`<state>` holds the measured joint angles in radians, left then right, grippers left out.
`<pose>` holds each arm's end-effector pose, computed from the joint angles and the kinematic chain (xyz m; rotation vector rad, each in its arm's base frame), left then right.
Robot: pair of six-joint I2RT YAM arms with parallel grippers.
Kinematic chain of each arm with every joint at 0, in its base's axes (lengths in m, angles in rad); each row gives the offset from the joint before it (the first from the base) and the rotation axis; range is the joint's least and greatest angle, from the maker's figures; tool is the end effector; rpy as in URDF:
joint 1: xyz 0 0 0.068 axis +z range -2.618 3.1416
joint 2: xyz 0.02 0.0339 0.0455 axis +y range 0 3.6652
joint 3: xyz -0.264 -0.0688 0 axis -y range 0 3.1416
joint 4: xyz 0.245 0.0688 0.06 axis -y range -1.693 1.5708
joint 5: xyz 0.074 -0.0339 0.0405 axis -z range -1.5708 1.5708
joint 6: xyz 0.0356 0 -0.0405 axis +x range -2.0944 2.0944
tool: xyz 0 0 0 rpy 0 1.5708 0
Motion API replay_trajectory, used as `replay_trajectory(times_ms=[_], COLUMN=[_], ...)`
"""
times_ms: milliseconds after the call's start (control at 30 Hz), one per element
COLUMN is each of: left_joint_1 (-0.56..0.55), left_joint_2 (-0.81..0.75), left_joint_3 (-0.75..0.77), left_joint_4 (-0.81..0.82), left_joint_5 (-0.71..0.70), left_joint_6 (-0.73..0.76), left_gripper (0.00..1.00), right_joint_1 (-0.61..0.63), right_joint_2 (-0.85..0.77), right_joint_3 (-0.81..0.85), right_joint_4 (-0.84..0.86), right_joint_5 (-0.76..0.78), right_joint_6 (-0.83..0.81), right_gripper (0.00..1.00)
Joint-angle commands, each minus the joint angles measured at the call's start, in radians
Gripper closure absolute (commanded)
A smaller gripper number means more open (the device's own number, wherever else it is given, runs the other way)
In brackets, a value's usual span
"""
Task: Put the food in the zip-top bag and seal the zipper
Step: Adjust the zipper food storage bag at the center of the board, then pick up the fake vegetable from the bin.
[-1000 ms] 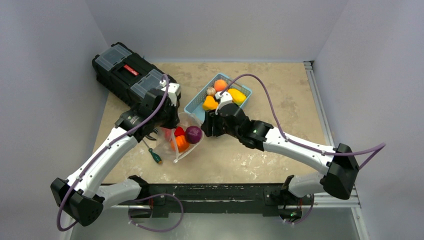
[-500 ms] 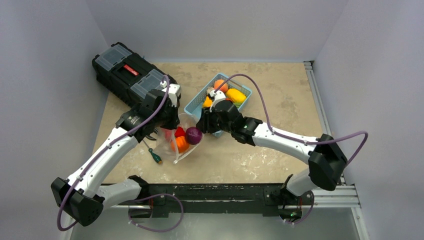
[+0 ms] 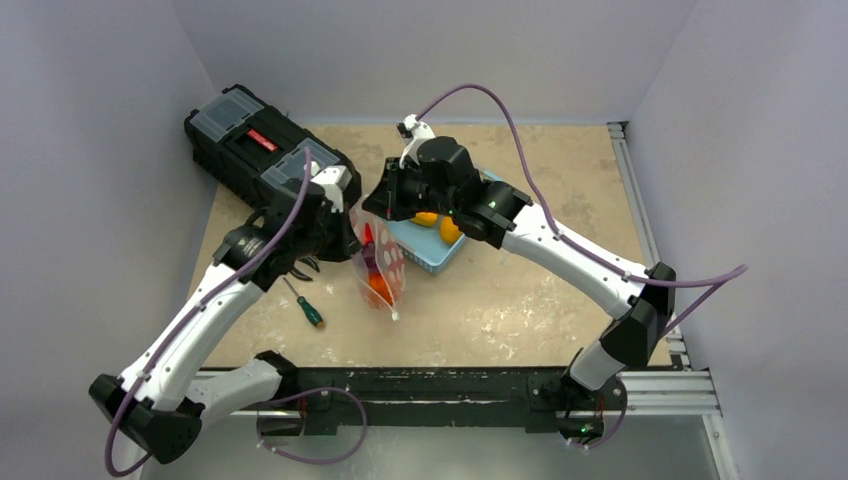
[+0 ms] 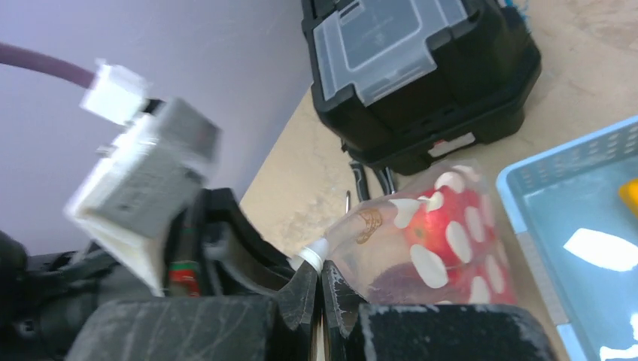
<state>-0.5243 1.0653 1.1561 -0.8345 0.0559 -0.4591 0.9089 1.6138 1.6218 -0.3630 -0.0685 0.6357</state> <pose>0.1819 -0.1075 0.3523 0.1068 2.3779 -0.5518 0.2307 0.3001 0.4011 -0.3333 2.0596 1.0639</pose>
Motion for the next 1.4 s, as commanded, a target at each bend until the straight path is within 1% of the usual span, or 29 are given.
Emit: replay_trajectory(times_ms=[0,67,233,367,400,500,533,633,700,767,800,933,1100,1200,1233,1367], left_joint_1=[0.005,0.004,0.005,0.005,0.004,0.004,0.005,0.005,0.004,0.005,0.005,0.005,0.004,0.005,0.006,0.005], left_joint_2=[-0.137,-0.158,-0.090,-0.088,-0.086,-0.068,-0.063,-0.049,-0.050,-0.058,-0.064,-0.079,-0.074,-0.085,-0.092,-0.099], left_joint_3=[0.022,-0.008,-0.005,-0.006,-0.003,-0.002,-0.008,-0.012,-0.012,-0.027,-0.041,-0.107,-0.118,-0.125,-0.127,-0.131], left_joint_4=[-0.037,-0.017,-0.050,-0.013,-0.012,-0.005,0.006,0.006,0.008,0.028,0.044,0.110,0.098,0.099,0.098,0.096], left_joint_5=[0.001,-0.032,-0.096,-0.110,-0.114,-0.138,-0.148,-0.179,-0.212,-0.233,-0.238,-0.225,-0.212,-0.222,-0.227,-0.226], left_joint_6=[-0.106,-0.099,-0.054,0.000,0.016,0.066,0.083,0.129,0.153,0.161,0.161,0.155,0.152,0.155,0.155,0.157], left_gripper=[1.00,1.00,1.00,1.00,1.00,1.00,1.00,1.00,1.00,1.00,1.00,1.00,1.00,1.00,1.00,1.00], right_joint_1=[-0.008,-0.008,-0.008,-0.008,-0.009,-0.008,-0.008,-0.010,-0.019,-0.031,-0.035,-0.055,-0.083,-0.105,-0.136,-0.192], right_joint_2=[-0.003,-0.009,-0.020,-0.037,-0.035,-0.008,0.002,0.014,-0.010,-0.056,-0.081,-0.163,-0.178,-0.110,-0.037,0.178], right_joint_3=[-0.010,-0.038,-0.056,-0.089,-0.080,-0.012,0.023,0.108,0.128,0.109,0.089,-0.006,-0.105,-0.104,-0.062,0.110], right_joint_4=[-0.063,-0.050,-0.054,-0.032,-0.038,-0.100,-0.118,-0.200,-0.204,-0.161,-0.137,-0.051,0.008,-0.024,-0.101,-0.311], right_joint_5=[-0.096,-0.096,-0.088,-0.078,-0.075,-0.060,-0.049,0.013,0.057,0.077,0.115,0.331,0.575,0.700,0.719,0.664], right_joint_6=[0.055,0.048,0.016,-0.001,-0.013,-0.060,-0.079,-0.133,-0.157,-0.172,-0.175,-0.155,-0.089,-0.009,0.077,0.208], right_gripper=[1.00,1.00,1.00,1.00,0.95,0.70,0.64,0.55,0.41,0.37,0.35,0.23,0.16,0.14,0.13,0.13])
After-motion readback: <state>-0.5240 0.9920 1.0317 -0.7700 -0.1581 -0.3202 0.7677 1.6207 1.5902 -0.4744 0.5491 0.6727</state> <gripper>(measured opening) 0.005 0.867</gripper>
